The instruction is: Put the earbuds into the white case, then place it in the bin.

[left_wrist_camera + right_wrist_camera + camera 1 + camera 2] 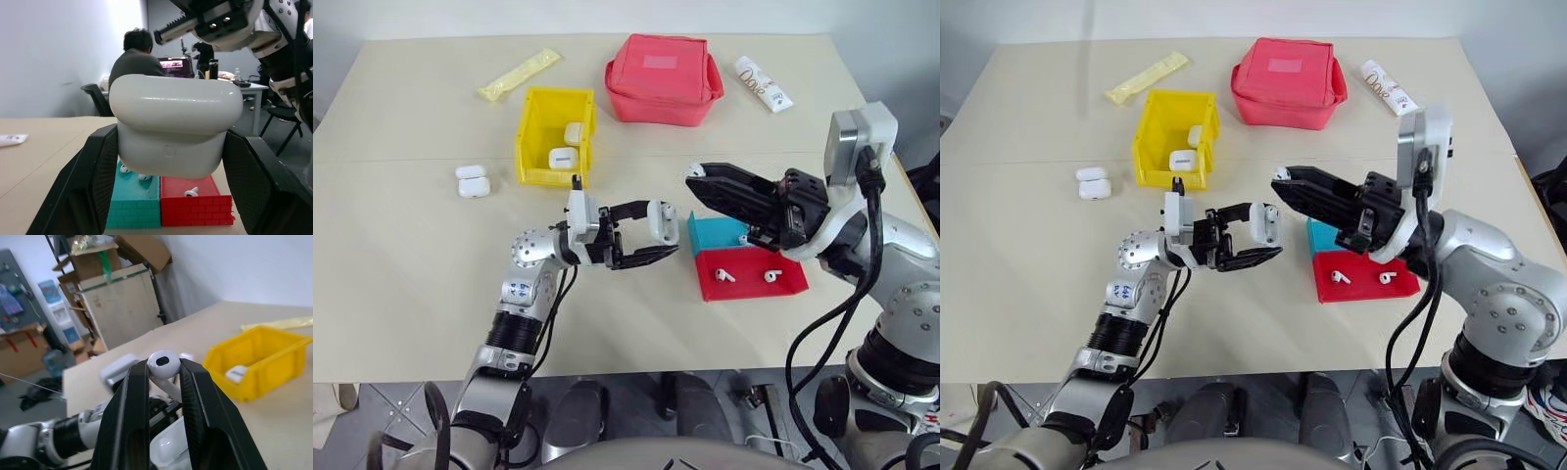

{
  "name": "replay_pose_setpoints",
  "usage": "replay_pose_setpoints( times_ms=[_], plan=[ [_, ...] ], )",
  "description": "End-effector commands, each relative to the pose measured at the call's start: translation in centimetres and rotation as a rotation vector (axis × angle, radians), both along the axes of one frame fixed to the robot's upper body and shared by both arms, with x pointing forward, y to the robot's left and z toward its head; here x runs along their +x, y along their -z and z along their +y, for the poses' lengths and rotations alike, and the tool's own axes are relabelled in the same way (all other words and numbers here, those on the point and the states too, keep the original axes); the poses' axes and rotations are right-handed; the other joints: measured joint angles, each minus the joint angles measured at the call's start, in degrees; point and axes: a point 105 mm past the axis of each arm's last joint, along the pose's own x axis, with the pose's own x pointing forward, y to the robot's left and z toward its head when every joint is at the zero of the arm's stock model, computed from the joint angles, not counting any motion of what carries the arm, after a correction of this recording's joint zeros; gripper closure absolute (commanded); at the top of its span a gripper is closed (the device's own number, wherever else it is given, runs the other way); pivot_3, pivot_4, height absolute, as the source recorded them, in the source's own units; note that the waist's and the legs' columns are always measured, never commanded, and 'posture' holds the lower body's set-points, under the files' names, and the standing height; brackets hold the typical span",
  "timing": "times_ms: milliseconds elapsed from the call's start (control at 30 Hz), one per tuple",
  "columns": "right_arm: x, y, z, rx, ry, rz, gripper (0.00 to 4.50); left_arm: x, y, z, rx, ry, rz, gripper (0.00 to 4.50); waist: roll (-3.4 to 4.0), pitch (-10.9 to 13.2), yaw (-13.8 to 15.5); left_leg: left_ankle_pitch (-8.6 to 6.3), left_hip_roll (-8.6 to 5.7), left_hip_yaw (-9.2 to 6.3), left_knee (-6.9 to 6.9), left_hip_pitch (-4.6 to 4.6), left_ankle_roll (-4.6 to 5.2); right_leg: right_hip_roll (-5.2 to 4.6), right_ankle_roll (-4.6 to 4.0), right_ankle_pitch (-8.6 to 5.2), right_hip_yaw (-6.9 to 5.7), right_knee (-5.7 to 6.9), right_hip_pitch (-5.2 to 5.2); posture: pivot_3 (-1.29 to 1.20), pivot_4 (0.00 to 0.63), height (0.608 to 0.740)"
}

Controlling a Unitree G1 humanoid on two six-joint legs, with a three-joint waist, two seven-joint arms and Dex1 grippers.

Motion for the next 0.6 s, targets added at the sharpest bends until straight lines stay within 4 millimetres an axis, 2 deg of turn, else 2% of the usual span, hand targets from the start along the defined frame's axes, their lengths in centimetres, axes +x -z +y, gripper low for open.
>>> replay_pose_setpoints(
  times_ms=[33, 600],
  plan=[
    [-1.1, 0.0, 0.4, 0.047, 0.0, 0.019, 4.0, -0.2, -1.4, -0.7, -0.03, 0.042, -0.049, 1.68, 0.0, 0.0, -0.01, 0.01, -0.02, 0.01, 0.0, -0.01, 0.01, 0.0, 0.0, 0.0, 0.0, -0.01, 0.0, 0.0, 0.15, 0.74],
    [-1.5, 3.6, 0.5, 0.045, 0.052, 0.156, 4.0, -0.7, -2.6, -0.5, -0.064, 0.053, -0.057, 1.68, 0.0, 0.0, -0.06, -0.02, -0.02, 0.07, -0.01, -0.02, 0.18, 0.04, -0.01, -0.01, 0.08, -0.02, -0.03, 0.0, 0.15, 0.74]
  ],
)
